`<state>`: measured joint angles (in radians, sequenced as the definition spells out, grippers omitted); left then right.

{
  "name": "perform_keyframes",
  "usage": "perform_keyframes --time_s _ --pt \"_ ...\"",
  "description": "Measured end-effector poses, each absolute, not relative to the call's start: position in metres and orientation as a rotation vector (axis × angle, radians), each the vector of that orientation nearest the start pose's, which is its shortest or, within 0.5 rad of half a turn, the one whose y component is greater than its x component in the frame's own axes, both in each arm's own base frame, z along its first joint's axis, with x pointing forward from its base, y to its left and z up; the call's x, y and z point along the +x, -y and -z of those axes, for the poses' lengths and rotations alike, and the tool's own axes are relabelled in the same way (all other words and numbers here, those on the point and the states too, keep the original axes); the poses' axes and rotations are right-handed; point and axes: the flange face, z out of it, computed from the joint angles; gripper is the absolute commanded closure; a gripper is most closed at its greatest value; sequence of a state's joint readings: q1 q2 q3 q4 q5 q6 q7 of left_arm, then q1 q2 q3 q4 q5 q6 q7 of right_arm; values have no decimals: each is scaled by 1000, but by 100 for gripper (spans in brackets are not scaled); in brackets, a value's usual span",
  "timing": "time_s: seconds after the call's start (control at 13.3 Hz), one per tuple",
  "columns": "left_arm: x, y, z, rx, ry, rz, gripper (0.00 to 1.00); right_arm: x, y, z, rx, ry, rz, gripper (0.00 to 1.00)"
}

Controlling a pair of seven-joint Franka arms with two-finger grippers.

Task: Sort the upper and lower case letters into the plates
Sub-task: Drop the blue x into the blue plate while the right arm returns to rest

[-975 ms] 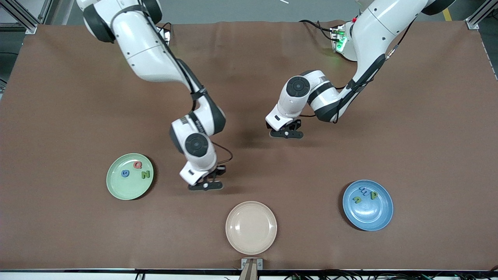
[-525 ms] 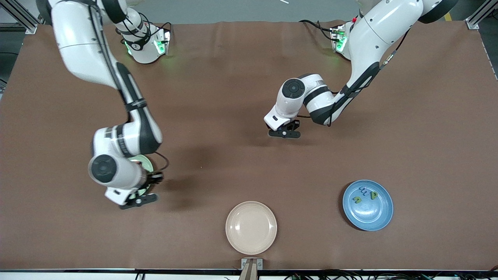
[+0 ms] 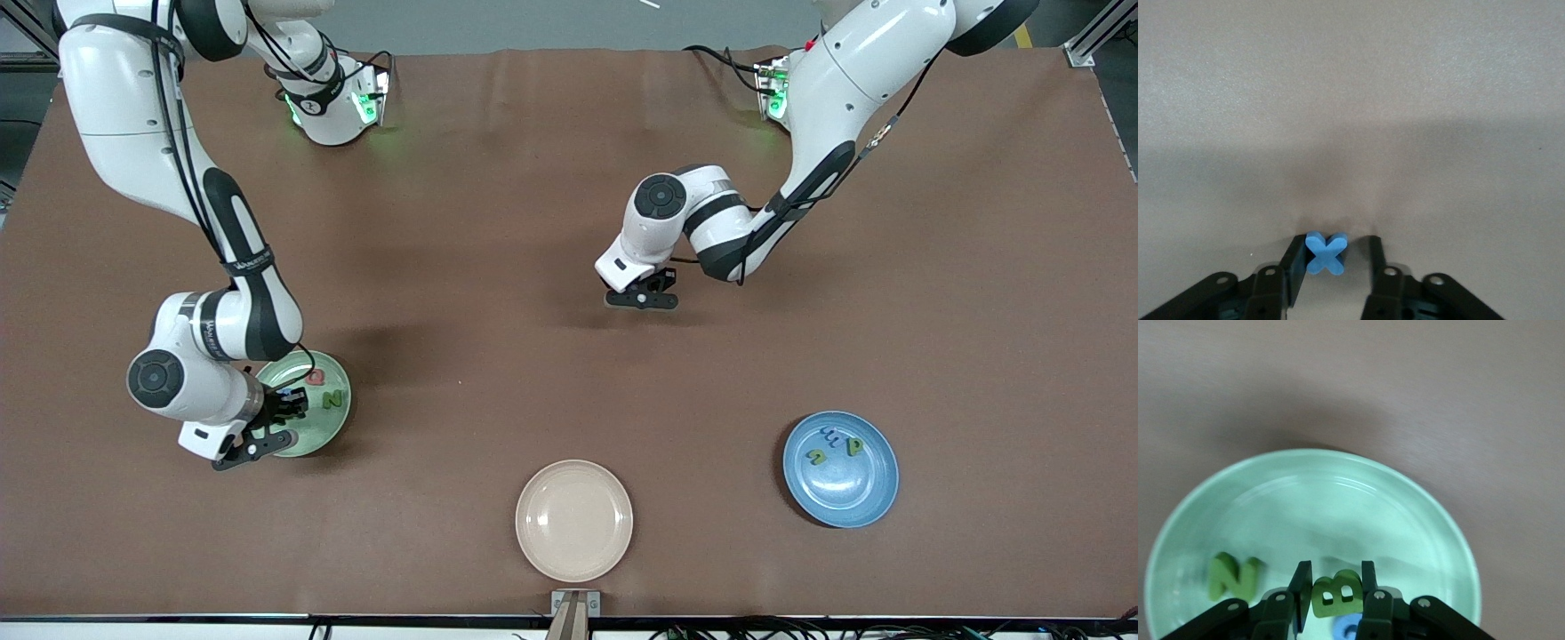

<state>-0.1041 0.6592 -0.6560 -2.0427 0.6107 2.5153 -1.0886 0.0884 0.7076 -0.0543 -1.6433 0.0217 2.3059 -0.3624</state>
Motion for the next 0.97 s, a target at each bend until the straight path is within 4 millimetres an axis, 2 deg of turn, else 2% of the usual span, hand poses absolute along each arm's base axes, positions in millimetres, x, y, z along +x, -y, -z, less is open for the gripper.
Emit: perform_keyframes --time_s 0.07,0.15,0.38,0.45,0.6,0.67,0.82,0.97 --pt "423 409 -174 -3179 -116 -21 87 681 -36 -198 -3086 632 -73 19" --pt "424 408 -175 -3178 -114 -19 96 681 -40 -198 -3084 642 -73 0" --pt "427 407 -176 -3179 -100 -14 100 682 -38 -200 -3086 639 -67 0" --pt "433 404 -178 -3181 -83 -4 100 683 -37 -203 -3088 635 -61 0" --pt "460 396 -192 -3181 -21 41 100 684 -35 -215 -3094 611 -52 0" --pt "480 390 -204 -3166 24 68 100 685 -34 -227 -3103 552 -69 0" --pt "521 376 -232 -3126 83 120 100 685 -28 -267 -3129 368 -106 0" --pt "560 346 -250 -3106 78 170 100 681 -10 -314 -3144 187 -116 0"
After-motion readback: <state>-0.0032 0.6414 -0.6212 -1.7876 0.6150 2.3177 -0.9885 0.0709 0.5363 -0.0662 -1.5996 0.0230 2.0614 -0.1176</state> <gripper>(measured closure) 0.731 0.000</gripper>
